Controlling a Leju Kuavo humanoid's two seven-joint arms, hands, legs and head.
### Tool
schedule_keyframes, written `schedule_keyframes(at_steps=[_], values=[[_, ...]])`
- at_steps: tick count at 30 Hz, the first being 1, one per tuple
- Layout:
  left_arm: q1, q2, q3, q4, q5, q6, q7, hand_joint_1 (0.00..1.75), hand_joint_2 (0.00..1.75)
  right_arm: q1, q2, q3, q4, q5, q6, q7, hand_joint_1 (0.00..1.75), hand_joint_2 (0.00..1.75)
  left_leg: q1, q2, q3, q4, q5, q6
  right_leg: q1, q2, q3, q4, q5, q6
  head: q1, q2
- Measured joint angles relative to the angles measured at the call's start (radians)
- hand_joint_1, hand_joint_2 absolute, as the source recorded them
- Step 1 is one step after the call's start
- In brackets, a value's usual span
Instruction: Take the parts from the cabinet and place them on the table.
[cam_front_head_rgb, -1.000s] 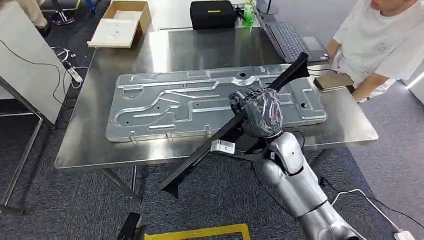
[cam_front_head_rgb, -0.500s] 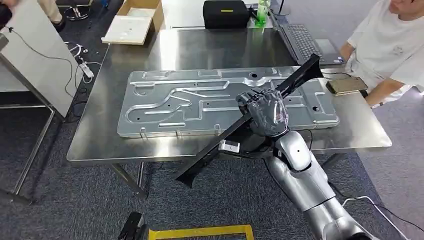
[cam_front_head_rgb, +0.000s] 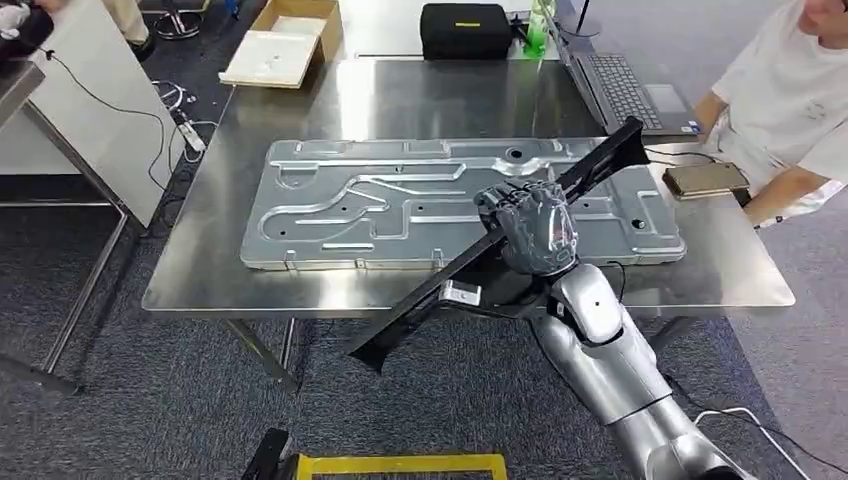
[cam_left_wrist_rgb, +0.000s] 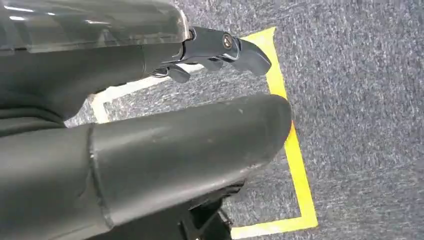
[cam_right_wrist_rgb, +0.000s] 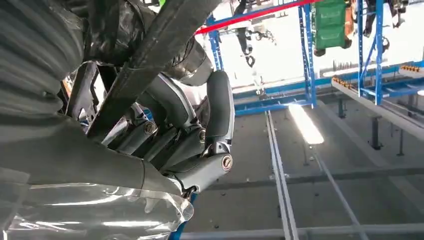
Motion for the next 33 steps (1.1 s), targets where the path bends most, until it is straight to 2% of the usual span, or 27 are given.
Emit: schedule_keyframes(at_steps=[2, 3, 4, 5, 7, 8, 9, 10, 11, 12, 13, 14, 15, 17, 18, 19, 20, 22, 23, 24, 25, 26, 28, 29, 30, 33], values=[[0.001, 0.001, 0.0, 0.0, 0.0, 0.0, 0.0, 0.0, 0.0, 0.001, 0.0, 0.0, 0.0, 0.0, -0.001, 0.0, 1.75, 1.75, -0.004, 0.0, -0.001, -0.002, 0.004, 0.01, -0.002, 0.0, 0.002, -0.006, 0.004, 0.012, 0.0, 0.0], [0.001, 0.001, 0.0, 0.0, 0.0, 0.0, -0.001, 0.0, 0.0, 0.001, 0.0, -0.003, 0.0, 0.003, -0.003, 0.0, 1.75, 1.75, 0.004, 0.001, 0.004, -0.016, 0.012, 0.021, -0.001, 0.0, 0.001, -0.004, 0.0, 0.018, 0.0, 0.0], [0.0, 0.001, 0.0, 0.0, 0.0, -0.001, -0.001, 0.0, 0.0, 0.0, -0.002, -0.007, 0.0, 0.005, -0.004, 0.0, 1.75, 1.75, 0.005, 0.001, 0.006, -0.02, 0.016, 0.026, -0.005, -0.001, -0.005, 0.014, -0.015, 0.021, 0.001, 0.0], [-0.001, 0.001, 0.0, 0.0, 0.0, -0.001, -0.001, 0.0, 0.0, -0.002, -0.004, -0.01, 0.0, 0.007, -0.005, 0.0, 1.75, 1.75, 0.006, 0.002, 0.005, -0.02, 0.017, 0.031, -0.005, -0.001, -0.032, 0.07, -0.054, 0.025, 0.0, 0.0], [0.0, 0.001, 0.0, 0.0, 0.0, -0.001, -0.001, 0.0, 0.0, 0.002, -0.004, -0.011, 0.0, 0.013, -0.006, 0.0, 1.75, 1.75, 0.005, 0.003, 0.004, -0.02, 0.017, 0.031, -0.007, -0.001, -0.103, 0.221, -0.124, 0.032, 0.0, 0.0], [0.0, 0.001, 0.0, 0.0, 0.0, -0.001, -0.001, 0.0, 0.0, 0.006, -0.007, -0.011, 0.001, 0.014, -0.006, -0.001, 1.75, 1.75, 0.005, 0.002, 0.002, -0.019, 0.017, 0.032, -0.007, -0.001, -0.134, 0.281, -0.139, 0.035, 0.0, 0.0], [0.002, 0.001, 0.0, 0.0, 0.0, -0.001, -0.001, 0.0, 0.0, 0.008, -0.009, -0.012, 0.003, 0.019, -0.007, -0.001, 1.75, 1.75, 0.005, 0.002, 0.002, -0.016, 0.016, 0.032, -0.008, -0.001, -0.143, 0.293, -0.129, 0.036, 0.0, 0.0], [0.003, 0.001, 0.0, 0.0, 0.0, -0.001, -0.001, 0.0, 0.0, 0.008, -0.011, -0.014, 0.005, 0.031, -0.007, 0.0, 1.75, 1.75, 0.005, 0.001, 0.002, -0.014, 0.015, 0.031, -0.01, -0.001, -0.129, 0.26, -0.099, 0.036, 0.0, 0.0], [0.004, 0.001, 0.0, 0.0, 0.0, -0.001, -0.001, 0.0, 0.0, 0.007, -0.013, -0.016, 0.005, 0.039, -0.008, 0.002, 1.75, 1.75, 0.005, 0.0, 0.002, -0.011, 0.013, 0.03, -0.013, -0.001, -0.096, 0.194, -0.057, 0.035, 0.001, 0.0], [0.004, 0.001, 0.0, 0.0, 0.0, -0.001, -0.001, 0.0, 0.0, 0.006, -0.014, -0.018, 0.005, 0.044, -0.008, 0.003, 1.75, 1.75, 0.006, -0.013, 0.002, -0.007, 0.01, 0.025, -0.015, 0.002, -0.049, 0.099, -0.011, 0.034, 0.0, 0.0], [0.004, 0.001, 0.0, 0.0, 0.0, -0.001, -0.001, 0.0, 0.0, 0.005, -0.014, -0.019, 0.005, 0.05, -0.009, 0.003, 1.75, 1.75, 0.006, -0.018, 0.002, -0.003, 0.007, 0.021, -0.018, 0.02, -0.013, 0.023, 0.01, 0.033, 0.0, 0.0], [0.001, 0.001, 0.0, 0.0, 0.001, -0.001, -0.002, 0.0, 0.0, 0.006, -0.016, -0.022, 0.006, 0.058, -0.011, 0.004, 1.75, 1.75, 0.001, -0.019, -0.006, -0.001, 0.007, 0.013, -0.011, 0.036, -0.005, 0.009, -0.002, 0.03, 0.0, 0.0], [0.001, 0.001, 0.0, 0.0, 0.002, -0.001, -0.002, 0.0, 0.0, 0.007, -0.017, -0.022, 0.006, 0.059, -0.014, 0.005, 1.75, 1.75, 0.001, -0.021, -0.007, -0.002, 0.01, 0.009, -0.012, 0.024, -0.008, 0.008, 0.001, 0.024, 0.0, 0.0], [0.003, 0.0, 0.0, 0.0, 0.003, -0.001, -0.002, 0.0, 0.0, 0.008, -0.021, -0.024, 0.009, 0.059, -0.014, 0.011, 1.75, 1.75, 0.003, -0.027, -0.006, -0.007, 0.015, -0.001, -0.005, 0.016, -0.01, 0.01, 0.001, 0.014, 0.0, 0.0], [0.004, 0.001, 0.0, 0.0, 0.003, -0.001, -0.002, 0.0, 0.0, 0.008, -0.021, -0.026, 0.009, 0.055, -0.014, 0.015, 1.75, 1.75, 0.002, -0.03, -0.006, -0.007, 0.014, -0.008, -0.011, 0.012, -0.009, 0.003, 0.005, 0.005, 0.0, 0.0], [0.006, 0.001, 0.0, 0.0, 0.003, -0.001, -0.003, 0.0, 0.0, 0.006, -0.02, -0.027, 0.009, 0.053, -0.013, 0.019, 1.75, 1.75, 0.006, -0.021, -0.012, 0.005, 0.002, -0.011, -0.014, 0.005, -0.005, -0.002, 0.009, -0.002, 0.0, 0.0], [0.005, 0.001, 0.0, 0.0, 0.003, -0.001, -0.003, 0.0, 0.0, 0.006, -0.02, -0.03, 0.01, 0.048, -0.013, 0.021, 1.75, 1.75, 0.004, -0.01, -0.029, 0.045, -0.028, -0.014, -0.014, 0.004, -0.005, -0.004, 0.01, -0.011, -0.001, 0.0], [0.004, 0.001, 0.0, 0.0, 0.003, -0.001, -0.003, 0.0, 0.0, 0.008, -0.02, -0.034, 0.015, 0.042, -0.013, 0.024, 1.75, 1.75, 0.005, -0.005, -0.098, 0.203, -0.11, -0.019, -0.01, -0.003, -0.007, -0.004, 0.009, -0.018, 0.0, 0.0], [0.006, 0.001, 0.0, 0.0, 0.003, -0.001, -0.003, 0.0, 0.0, 0.011, -0.02, -0.037, 0.018, 0.031, -0.012, 0.024, 1.75, 1.75, 0.005, -0.005, -0.131, 0.275, -0.136, -0.021, -0.007, -0.006, -0.008, -0.004, 0.01, -0.019, 0.0, 0.0], [0.007, 0.001, 0.0, 0.0, 0.003, -0.001, -0.003, 0.0, 0.0, 0.013, -0.019, -0.04, 0.022, 0.026, -0.012, 0.026, 1.75, 1.75, 0.005, -0.004, -0.145, 0.308, -0.139, -0.021, -0.006, -0.007, -0.009, -0.003, 0.01, -0.019, 0.0, 0.0], [0.008, 0.001, 0.0, 0.0, 0.003, -0.001, -0.003, 0.0, 0.0, 0.014, -0.019, -0.043, 0.025, 0.019, -0.012, 0.027, 1.75, 1.75, 0.005, -0.003, -0.137, 0.293, -0.12, -0.019, -0.004, -0.008, -0.009, -0.003, 0.01, -0.019, 0.0, 0.0], [0.008, 0.001, 0.0, 0.0, 0.003, -0.001, -0.003, 0.0, 0.0, 0.014, -0.019, -0.047, 0.027, 0.013, -0.011, 0.028, 1.75, 1.75, 0.005, -0.002, -0.108, 0.239, -0.086, -0.016, -0.004, -0.008, -0.008, -0.002, 0.01, -0.019, 0.0, 0.0], [0.007, 0.001, 0.0, 0.0, 0.002, -0.001, -0.003, 0.0, 0.0, 0.011, -0.019, -0.053, 0.028, 0.012, -0.01, 0.028, 1.75, 1.75, 0.003, 0.001, -0.013, 0.058, -0.002, -0.003, -0.002, -0.008, -0.007, 0.002, 0.009, -0.017, 0.0, 0.0], [0.005, 0.002, 0.0, 0.0, 0.0, -0.001, -0.002, 0.0, 0.0, 0.009, -0.019, -0.055, 0.03, 0.021, -0.008, 0.028, 1.75, 1.75, -0.003, 0.004, 0.009, 0.011, -0.011, 0.005, 0.002, -0.008, -0.01, 0.004, 0.008, -0.013, 0.0, 0.0], [0.003, 0.001, 0.0, 0.0, 0.0, -0.001, -0.002, 0.0, 0.0, 0.006, -0.019, -0.056, 0.033, 0.024, 0.001, 0.028, 1.75, 1.75, -0.005, 0.003, 0.013, -0.003, -0.011, 0.006, 0.004, -0.008, -0.014, 0.007, 0.009, -0.008, 0.0, 0.0], [0.005, 0.001, 0.0, 0.0, 0.0, -0.003, -0.001, 0.0, 0.0, -0.007, -0.021, -0.057, 0.048, 0.03, 0.081, 0.037, 1.75, 1.75, -0.009, 0.001, 0.01, -0.003, -0.006, 0.015, -0.001, -0.008, -0.013, -0.002, 0.017, 0.009, 0.0, 0.0]])
